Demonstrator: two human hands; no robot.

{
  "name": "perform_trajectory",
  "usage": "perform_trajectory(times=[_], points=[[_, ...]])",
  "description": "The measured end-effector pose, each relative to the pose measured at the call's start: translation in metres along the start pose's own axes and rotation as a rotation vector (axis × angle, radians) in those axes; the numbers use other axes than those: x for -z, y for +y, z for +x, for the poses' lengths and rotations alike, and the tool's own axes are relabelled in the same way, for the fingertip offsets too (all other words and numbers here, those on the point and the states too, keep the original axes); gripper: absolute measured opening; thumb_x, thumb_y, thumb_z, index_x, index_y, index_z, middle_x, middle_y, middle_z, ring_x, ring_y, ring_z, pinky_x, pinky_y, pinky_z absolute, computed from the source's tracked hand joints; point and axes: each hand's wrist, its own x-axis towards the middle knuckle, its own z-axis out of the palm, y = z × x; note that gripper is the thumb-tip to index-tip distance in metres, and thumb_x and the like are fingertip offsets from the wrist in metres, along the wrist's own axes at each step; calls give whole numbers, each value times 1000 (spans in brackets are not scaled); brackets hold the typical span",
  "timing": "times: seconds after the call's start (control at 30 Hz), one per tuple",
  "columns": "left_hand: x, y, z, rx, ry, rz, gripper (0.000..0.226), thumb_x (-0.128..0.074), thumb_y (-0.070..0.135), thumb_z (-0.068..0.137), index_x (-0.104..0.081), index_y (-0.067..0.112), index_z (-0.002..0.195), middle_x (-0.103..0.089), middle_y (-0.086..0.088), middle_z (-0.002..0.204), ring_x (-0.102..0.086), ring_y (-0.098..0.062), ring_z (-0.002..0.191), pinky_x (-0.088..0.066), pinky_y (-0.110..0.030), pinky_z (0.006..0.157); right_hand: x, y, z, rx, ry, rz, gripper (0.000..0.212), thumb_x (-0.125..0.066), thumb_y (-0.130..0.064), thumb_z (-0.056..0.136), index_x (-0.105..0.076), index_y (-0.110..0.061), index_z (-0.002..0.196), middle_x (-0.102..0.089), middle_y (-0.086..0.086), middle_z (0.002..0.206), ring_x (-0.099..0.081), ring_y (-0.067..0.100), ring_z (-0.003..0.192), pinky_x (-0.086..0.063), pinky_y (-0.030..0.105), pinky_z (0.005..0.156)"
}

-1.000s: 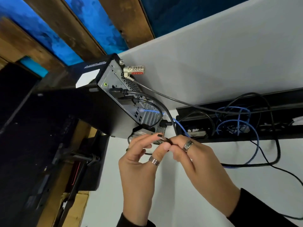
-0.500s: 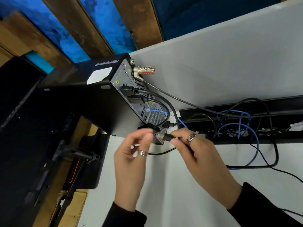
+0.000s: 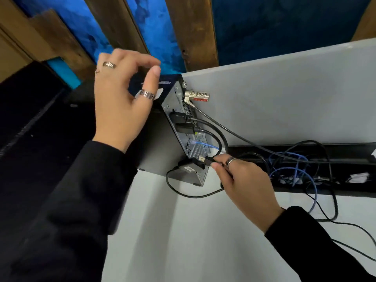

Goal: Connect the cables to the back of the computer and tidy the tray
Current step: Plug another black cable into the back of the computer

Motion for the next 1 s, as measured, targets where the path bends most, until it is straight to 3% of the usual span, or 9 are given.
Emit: perform_trajectory(times=[0.13,0.27,0.4,0.67,0.8,1.0], points=[[-17,-18,19,26,-162,-39,28,-49,34,93,-68,16,101,-64,2,99,-55,-24,99,-31,-14,85,-9,-13,11,-6,29,-239,19,-60,-38,84,-70,-22,77,-53,-1,38,-51,22,32,-1,9,44],[-32,-22,20,194,-254,-215,30,-51,40,92,-69,19,103,-64,8,99,-58,-14,102,-42,-27,92,-20,-20,17,-17,28,-321,16,-75,-34,72,-70,-20,68,-48,0,32,-46,21,26,-4,9,44],[-36,-23,20,288,-306,-179,35,-44,55,89,-68,33,101,-68,15,101,-59,-9,105,-44,-40,96,-27,-22,22,-40,39,-342,18,-82,-32,64,-69,-20,64,-46,0,30,-45,22,23,0,7,51],[-38,-22,20,307,-345,-23,32,-39,54,94,-64,40,106,-61,22,103,-49,-8,113,-30,-26,84,-33,-24,27,-31,52,-374,22,-82,-32,65,-67,-17,59,-47,1,31,-44,20,23,1,6,54],[-38,-22,20,300,-340,-13,31,-38,53,94,-64,40,107,-63,18,110,-49,-9,113,-27,-25,82,-34,-25,32,-24,99,-378,31,-88,-30,54,-62,-14,49,-43,2,29,-40,20,19,0,5,56],[-39,-22,19,310,-341,-2,31,-38,53,94,-64,40,106,-62,20,108,-48,-7,110,-25,-24,80,-36,-21,32,-3,106,-390,30,-87,-30,55,-62,-13,50,-43,2,29,-40,20,20,0,5,55]])
